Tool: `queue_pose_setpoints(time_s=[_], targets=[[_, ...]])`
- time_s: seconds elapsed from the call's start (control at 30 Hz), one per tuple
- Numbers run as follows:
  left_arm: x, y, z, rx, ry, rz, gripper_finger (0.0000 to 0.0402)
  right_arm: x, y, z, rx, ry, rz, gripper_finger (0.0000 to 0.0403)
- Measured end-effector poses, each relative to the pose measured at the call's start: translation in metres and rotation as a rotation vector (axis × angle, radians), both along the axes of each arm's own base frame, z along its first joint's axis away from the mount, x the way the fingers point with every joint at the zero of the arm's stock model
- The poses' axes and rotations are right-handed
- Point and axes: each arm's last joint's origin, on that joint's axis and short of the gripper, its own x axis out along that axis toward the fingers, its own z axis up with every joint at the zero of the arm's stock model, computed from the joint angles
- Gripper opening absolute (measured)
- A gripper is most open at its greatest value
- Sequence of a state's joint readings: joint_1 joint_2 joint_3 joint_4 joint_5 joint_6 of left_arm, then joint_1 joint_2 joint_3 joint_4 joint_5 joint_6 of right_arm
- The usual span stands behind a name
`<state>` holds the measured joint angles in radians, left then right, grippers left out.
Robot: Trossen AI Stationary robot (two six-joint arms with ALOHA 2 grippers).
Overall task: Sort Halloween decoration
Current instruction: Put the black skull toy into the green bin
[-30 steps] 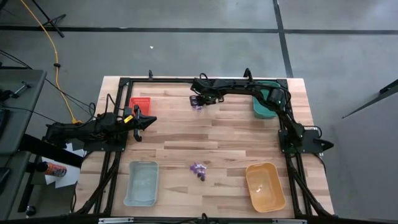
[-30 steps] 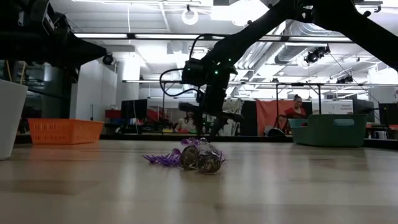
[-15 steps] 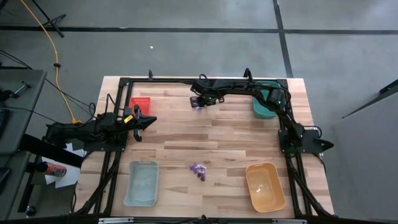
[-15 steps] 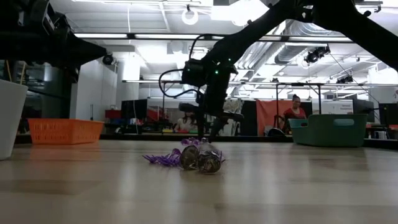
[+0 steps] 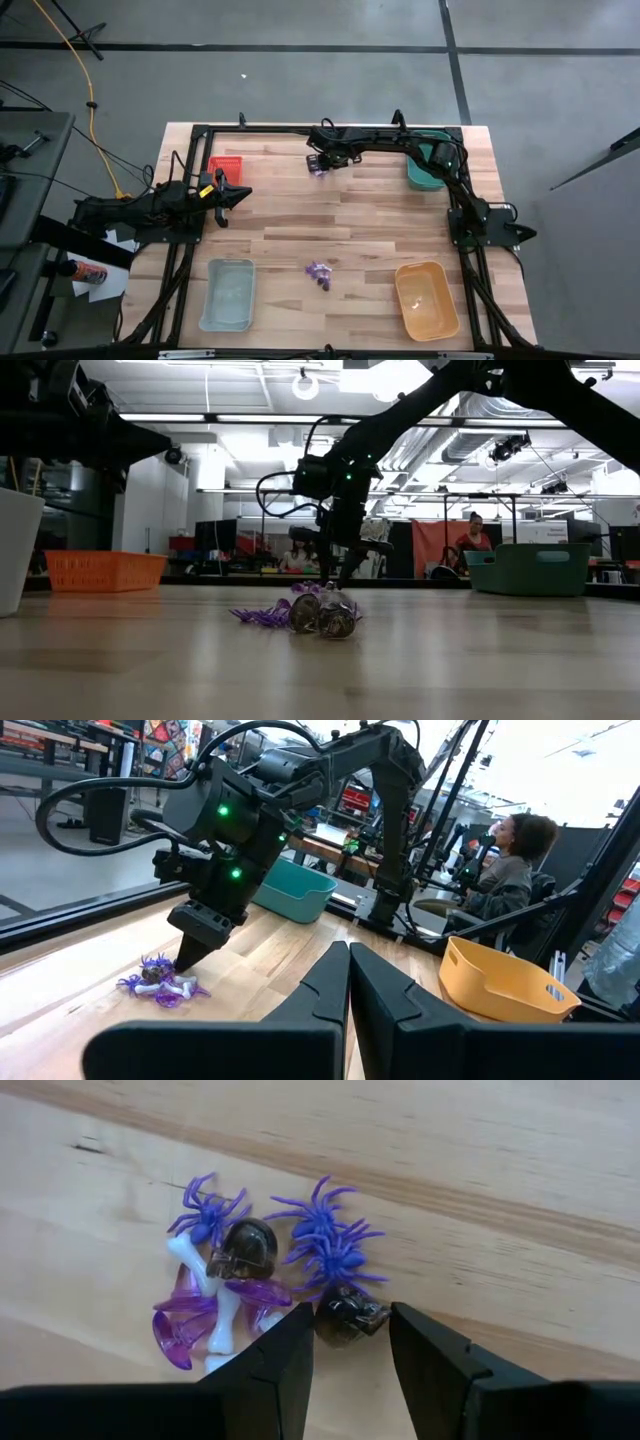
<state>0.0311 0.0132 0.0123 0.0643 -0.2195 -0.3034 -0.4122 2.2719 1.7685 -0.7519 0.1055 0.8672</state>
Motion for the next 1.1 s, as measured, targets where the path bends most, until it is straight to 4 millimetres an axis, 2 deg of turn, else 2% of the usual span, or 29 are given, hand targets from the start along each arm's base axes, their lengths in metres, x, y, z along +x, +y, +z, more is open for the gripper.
queue_pose_setpoints(time_s=[0.5,0.8,1.1], targets=[[0.0000,0.0000,0.0001,0.000,0.000,0.000,0.0001,-0.0012,0.0009,0.0000,-0.002,0.020,0.030,0.0127],[0.0000,0.0000,-0.0001,0.000,0.000,0.000,0.0001,-0.0008,0.0015,0.0002,0.001,0.017,0.035,0.0079],[0.0000,0.0000,-0.0001,0.000,0.000,0.000,0.0001,-0.0008,0.0014,0.0003,0.001,0.016,0.032,0.0074]])
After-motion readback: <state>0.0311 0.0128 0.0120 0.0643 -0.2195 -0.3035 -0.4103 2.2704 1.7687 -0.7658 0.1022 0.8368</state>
